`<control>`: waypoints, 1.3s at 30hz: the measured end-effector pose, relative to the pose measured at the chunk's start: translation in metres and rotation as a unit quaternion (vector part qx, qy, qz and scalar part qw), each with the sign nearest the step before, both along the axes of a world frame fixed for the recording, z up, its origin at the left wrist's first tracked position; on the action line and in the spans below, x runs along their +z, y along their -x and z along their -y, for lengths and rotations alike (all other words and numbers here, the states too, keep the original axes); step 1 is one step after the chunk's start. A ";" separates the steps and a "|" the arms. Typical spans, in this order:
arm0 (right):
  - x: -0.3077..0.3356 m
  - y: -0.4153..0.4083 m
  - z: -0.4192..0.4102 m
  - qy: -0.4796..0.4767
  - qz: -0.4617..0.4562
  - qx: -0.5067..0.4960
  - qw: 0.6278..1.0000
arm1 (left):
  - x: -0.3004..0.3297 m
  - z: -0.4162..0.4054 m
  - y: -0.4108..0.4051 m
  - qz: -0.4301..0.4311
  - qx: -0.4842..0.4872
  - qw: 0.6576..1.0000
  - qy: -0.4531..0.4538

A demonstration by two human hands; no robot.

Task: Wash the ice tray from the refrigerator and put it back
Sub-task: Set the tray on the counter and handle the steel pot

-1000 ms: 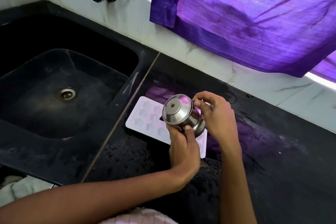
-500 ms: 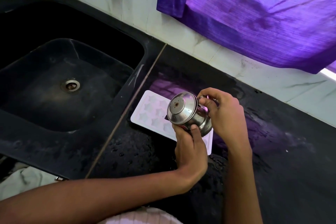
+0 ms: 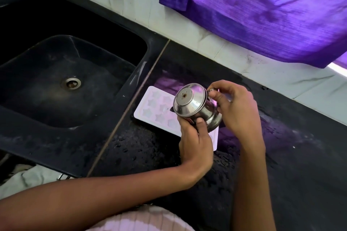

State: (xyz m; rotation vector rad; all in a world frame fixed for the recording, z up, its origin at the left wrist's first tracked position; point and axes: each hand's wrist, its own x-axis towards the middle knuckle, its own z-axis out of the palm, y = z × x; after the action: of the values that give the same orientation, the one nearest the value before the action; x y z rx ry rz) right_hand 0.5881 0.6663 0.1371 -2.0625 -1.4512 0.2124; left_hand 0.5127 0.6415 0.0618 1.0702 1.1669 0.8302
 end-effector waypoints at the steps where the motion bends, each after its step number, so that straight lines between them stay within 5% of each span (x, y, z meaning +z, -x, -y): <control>1: 0.000 0.000 0.000 -0.003 -0.006 -0.002 1.000 | 0.001 0.000 0.000 0.000 0.001 1.000 -0.001; 19: -0.015 -0.009 -0.014 -0.074 -0.151 -0.016 0.986 | 0.000 -0.026 0.006 -0.005 0.045 0.997 -0.057; 39: -0.018 -0.005 -0.067 0.000 -0.011 -0.039 0.999 | -0.002 -0.067 0.002 0.002 0.073 0.996 0.053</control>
State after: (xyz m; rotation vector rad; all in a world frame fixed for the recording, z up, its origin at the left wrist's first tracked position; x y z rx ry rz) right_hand 0.5929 0.7329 0.1195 -2.1047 -1.3544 0.2029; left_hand 0.5108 0.7083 0.0597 0.9041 1.2834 0.8724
